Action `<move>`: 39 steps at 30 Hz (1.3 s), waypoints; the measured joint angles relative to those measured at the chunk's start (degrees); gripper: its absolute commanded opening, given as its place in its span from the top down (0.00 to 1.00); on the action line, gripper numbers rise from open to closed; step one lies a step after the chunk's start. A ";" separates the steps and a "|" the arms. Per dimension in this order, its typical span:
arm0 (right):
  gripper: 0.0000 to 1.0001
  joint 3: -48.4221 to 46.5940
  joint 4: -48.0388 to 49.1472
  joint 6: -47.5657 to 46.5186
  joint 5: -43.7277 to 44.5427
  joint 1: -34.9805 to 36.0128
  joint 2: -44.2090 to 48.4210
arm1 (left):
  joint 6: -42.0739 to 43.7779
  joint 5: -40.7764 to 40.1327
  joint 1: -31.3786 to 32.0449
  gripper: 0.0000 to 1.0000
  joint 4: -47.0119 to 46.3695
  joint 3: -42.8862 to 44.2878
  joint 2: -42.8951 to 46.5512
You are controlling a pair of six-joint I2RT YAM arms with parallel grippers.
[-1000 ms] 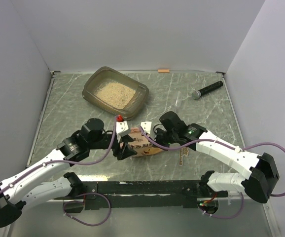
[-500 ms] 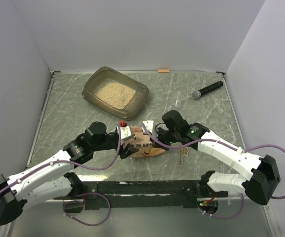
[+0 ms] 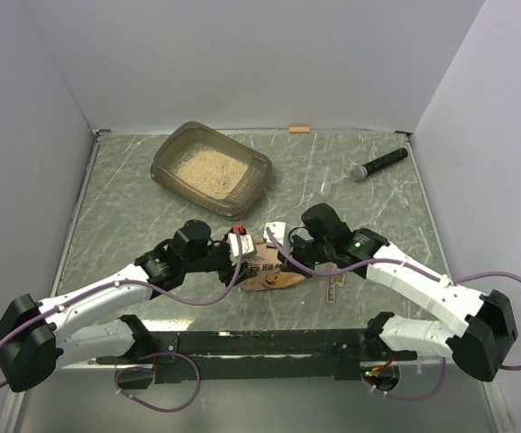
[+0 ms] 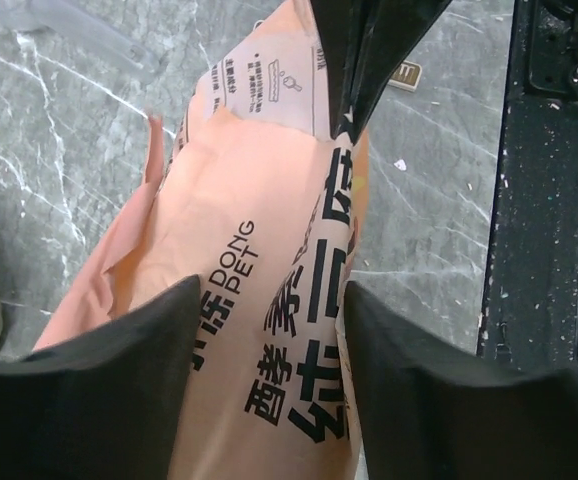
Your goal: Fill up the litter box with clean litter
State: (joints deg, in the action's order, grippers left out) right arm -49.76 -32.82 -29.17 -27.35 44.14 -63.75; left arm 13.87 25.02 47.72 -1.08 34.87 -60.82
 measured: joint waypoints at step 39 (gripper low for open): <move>0.40 -1.77 -2.86 -4.31 4.15 -3.41 9.75 | 0.44 -8.63 0.52 0.99 14.73 0.83 7.87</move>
State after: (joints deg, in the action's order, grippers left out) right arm -51.53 -35.68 -33.47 -23.20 40.73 -54.00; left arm 14.31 16.38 48.25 13.65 35.70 -52.95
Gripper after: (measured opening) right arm 0.593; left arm 0.021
